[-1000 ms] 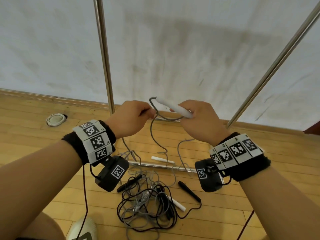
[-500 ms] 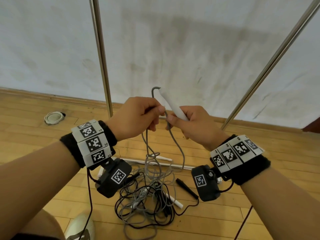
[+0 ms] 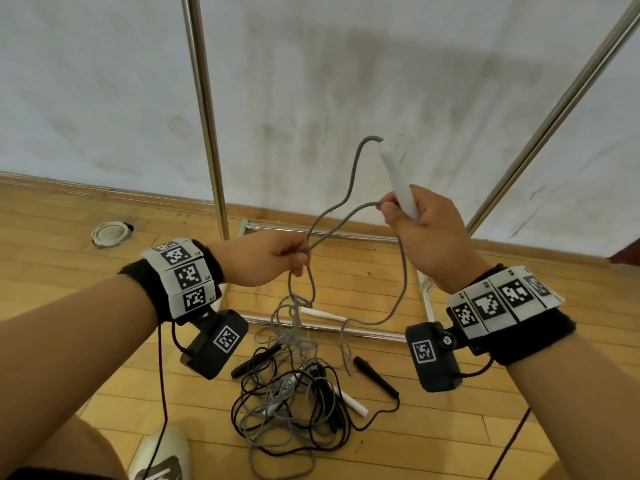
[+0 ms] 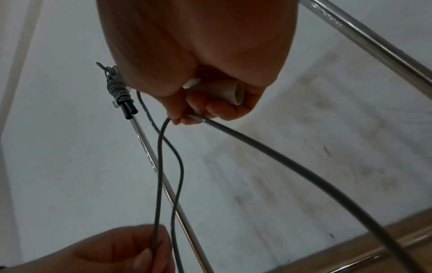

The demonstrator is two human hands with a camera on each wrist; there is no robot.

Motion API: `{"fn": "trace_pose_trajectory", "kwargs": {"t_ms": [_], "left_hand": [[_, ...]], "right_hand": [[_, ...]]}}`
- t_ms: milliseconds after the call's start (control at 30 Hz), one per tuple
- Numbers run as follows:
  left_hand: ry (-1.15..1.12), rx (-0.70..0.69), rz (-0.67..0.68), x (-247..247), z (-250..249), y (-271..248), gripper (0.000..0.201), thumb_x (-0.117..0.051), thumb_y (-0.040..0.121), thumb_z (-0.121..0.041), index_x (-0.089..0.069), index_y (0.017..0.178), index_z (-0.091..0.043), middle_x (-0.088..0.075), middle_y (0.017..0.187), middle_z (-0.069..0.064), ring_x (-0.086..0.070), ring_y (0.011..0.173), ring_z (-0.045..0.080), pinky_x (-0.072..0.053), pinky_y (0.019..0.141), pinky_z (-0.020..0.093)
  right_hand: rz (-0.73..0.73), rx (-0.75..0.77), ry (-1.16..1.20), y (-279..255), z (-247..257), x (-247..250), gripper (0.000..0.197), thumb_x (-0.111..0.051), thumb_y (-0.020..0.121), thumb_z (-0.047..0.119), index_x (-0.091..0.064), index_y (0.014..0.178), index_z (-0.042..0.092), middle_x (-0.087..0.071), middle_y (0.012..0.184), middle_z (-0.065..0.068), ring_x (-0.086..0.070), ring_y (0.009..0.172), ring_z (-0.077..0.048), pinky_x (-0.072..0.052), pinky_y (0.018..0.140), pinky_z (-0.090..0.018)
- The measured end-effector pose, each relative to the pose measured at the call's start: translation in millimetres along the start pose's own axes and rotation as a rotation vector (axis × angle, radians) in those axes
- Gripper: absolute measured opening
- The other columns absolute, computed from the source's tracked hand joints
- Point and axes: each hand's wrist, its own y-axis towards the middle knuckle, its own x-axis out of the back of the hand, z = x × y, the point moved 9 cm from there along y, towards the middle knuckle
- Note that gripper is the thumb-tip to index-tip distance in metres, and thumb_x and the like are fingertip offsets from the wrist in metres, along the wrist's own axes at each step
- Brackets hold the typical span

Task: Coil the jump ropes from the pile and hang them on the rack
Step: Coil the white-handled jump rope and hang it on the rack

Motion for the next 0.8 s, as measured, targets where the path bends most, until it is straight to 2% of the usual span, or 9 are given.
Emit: {"fn": "trace_pose_trajectory", "kwargs": {"t_ms": [67, 167, 267, 333, 400, 467, 567, 633, 800], "left_hand": [[0.052, 0.048, 0.026, -4, 6, 1, 0.019, -0.042, 0.104, -0.029, -0.058, 0.093, -0.028, -0.070, 0.091, -0.009, -0.064, 0.088, 0.003, -0.045, 0.079, 0.021], [0.128, 0.079, -0.018, 0, 7, 3, 0.027, -0.041, 0.105, -0.030, -0.061, 0.089, -0.023, -0.065, 0.075, -0.006, -0.062, 0.066, 0.003, -0.046, 0.066, 0.021], [0.150, 0.036, -0.125, 10, -8, 4, 0.028, -0.044, 0.104, -0.030, -0.064, 0.085, -0.026, -0.056, 0.058, -0.010, -0.050, 0.050, 0.000, -0.038, 0.052, 0.012], [0.133, -0.026, -0.197, 16, -25, 4, 0.027, -0.046, 0.103, -0.028, -0.067, 0.086, -0.024, -0.057, 0.057, -0.016, -0.049, 0.050, -0.004, -0.037, 0.051, 0.008], [0.136, -0.087, -0.228, 18, -41, 2, 0.025, -0.048, 0.103, -0.028, -0.068, 0.088, -0.024, -0.059, 0.059, -0.018, -0.051, 0.053, -0.004, -0.038, 0.054, 0.007], [0.131, -0.137, -0.263, 21, -54, 0, 0.025, -0.048, 0.102, -0.032, -0.068, 0.089, -0.026, -0.056, 0.059, -0.008, -0.049, 0.051, 0.003, -0.038, 0.052, 0.011], [0.011, -0.182, -0.354, 31, -63, -5, 0.025, -0.050, 0.102, -0.033, -0.070, 0.089, -0.024, -0.056, 0.059, -0.003, -0.045, 0.046, 0.009, -0.038, 0.048, 0.016], [-0.091, -0.204, -0.392, 36, -65, -9, 0.025, -0.051, 0.101, -0.031, -0.070, 0.088, -0.024, -0.054, 0.056, -0.008, -0.044, 0.045, 0.006, -0.038, 0.046, 0.017], [-0.019, -0.173, -0.232, 22, -51, -4, 0.023, -0.050, 0.101, -0.037, -0.059, 0.081, -0.029, -0.062, 0.067, -0.016, -0.056, 0.057, -0.001, -0.043, 0.054, 0.012]], "right_hand": [[-0.020, -0.007, -0.003, 1, -6, 4, 0.018, -0.060, 0.097, 0.025, -0.061, 0.080, 0.031, -0.055, 0.066, 0.009, -0.045, 0.054, -0.001, -0.038, 0.050, -0.011], [-0.013, -0.006, -0.075, 1, -10, 6, 0.017, -0.062, 0.094, 0.021, -0.063, 0.081, 0.031, -0.058, 0.071, 0.010, -0.049, 0.058, 0.000, -0.038, 0.054, -0.014], [0.005, 0.027, -0.142, -1, -8, 6, 0.032, -0.064, 0.086, 0.003, -0.067, 0.094, 0.034, -0.062, 0.095, 0.008, -0.057, 0.080, -0.004, -0.040, 0.063, -0.013], [0.046, 0.042, -0.099, -4, -2, 0, 0.034, -0.065, 0.084, 0.001, -0.070, 0.102, 0.030, -0.063, 0.102, 0.006, -0.058, 0.084, -0.008, -0.044, 0.065, -0.014], [0.097, 0.067, -0.110, -10, 5, -12, 0.023, -0.070, 0.086, 0.012, -0.073, 0.105, 0.024, -0.064, 0.099, 0.006, -0.059, 0.083, -0.009, -0.045, 0.068, -0.020], [0.147, 0.072, -0.132, -15, 7, -24, 0.013, -0.071, 0.088, 0.023, -0.074, 0.100, 0.020, -0.066, 0.089, 0.007, -0.060, 0.078, -0.011, -0.046, 0.067, -0.025], [0.186, 0.075, -0.131, -16, 8, -32, 0.016, -0.067, 0.091, 0.030, -0.073, 0.091, 0.015, -0.063, 0.072, 0.000, -0.055, 0.063, -0.014, -0.041, 0.059, -0.029], [0.206, 0.097, -0.120, -15, 10, -35, 0.017, -0.066, 0.093, 0.030, -0.072, 0.092, 0.015, -0.062, 0.073, 0.000, -0.053, 0.063, -0.014, -0.039, 0.057, -0.025], [0.185, 0.038, -0.031, -9, 10, -33, 0.019, -0.067, 0.091, 0.027, -0.069, 0.080, 0.012, -0.062, 0.066, -0.006, -0.047, 0.053, -0.007, -0.037, 0.052, -0.018]]}}
